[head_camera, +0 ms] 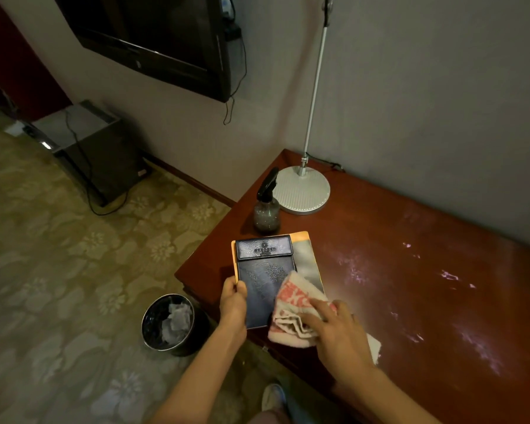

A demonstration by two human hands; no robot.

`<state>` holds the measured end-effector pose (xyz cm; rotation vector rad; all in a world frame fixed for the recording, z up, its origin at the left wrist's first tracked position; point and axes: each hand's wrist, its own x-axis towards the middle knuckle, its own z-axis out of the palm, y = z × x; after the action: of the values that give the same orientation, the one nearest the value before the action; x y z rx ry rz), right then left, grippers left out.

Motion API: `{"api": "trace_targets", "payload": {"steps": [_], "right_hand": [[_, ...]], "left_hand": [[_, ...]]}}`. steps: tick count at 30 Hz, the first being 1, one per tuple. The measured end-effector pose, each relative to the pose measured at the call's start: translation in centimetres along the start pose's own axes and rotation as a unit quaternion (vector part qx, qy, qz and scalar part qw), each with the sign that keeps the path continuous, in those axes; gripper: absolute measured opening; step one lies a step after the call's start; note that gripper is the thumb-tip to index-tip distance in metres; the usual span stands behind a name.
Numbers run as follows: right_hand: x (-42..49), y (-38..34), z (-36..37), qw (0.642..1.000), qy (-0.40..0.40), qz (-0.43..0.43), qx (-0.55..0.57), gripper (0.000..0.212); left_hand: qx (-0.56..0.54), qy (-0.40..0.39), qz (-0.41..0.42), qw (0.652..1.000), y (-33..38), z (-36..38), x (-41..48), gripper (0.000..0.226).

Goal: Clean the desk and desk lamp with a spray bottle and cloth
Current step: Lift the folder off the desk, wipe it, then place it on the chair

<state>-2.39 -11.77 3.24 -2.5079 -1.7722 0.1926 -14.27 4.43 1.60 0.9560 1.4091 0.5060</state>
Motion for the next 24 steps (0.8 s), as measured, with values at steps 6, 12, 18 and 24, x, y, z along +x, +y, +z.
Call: {"api": "trace_targets", "payload": {"steps": [6,12,18,24], "right_hand": [[3.7,1.7,-2.1,0.995,-0.003,0.096,-0.026,0.055],[7.5,0.3,-3.0,0.991,0.021,0.124,0.051,0.049],[10.2,-3.6,-1.5,0.985,-0.01,0.129,0.11,0.051],[12.8,-8.7,1.6,0.991,-0.035,0.048,0.121,0.055]], "left_hand": [[-0.005,0.002,-0.022,1.0,-0.3,-0.9,-0.1,0.023],[-0.016,0.027,-0.034,0.999,-1.2,-4.0,0.0,0.023],[-0.05,0.115,-0.043,0.991,-3.2,-10.5,0.3,0.025],[-0.097,0.168,-0.056,0.979,-5.3,-16.3,-1.5,0.026]]}}
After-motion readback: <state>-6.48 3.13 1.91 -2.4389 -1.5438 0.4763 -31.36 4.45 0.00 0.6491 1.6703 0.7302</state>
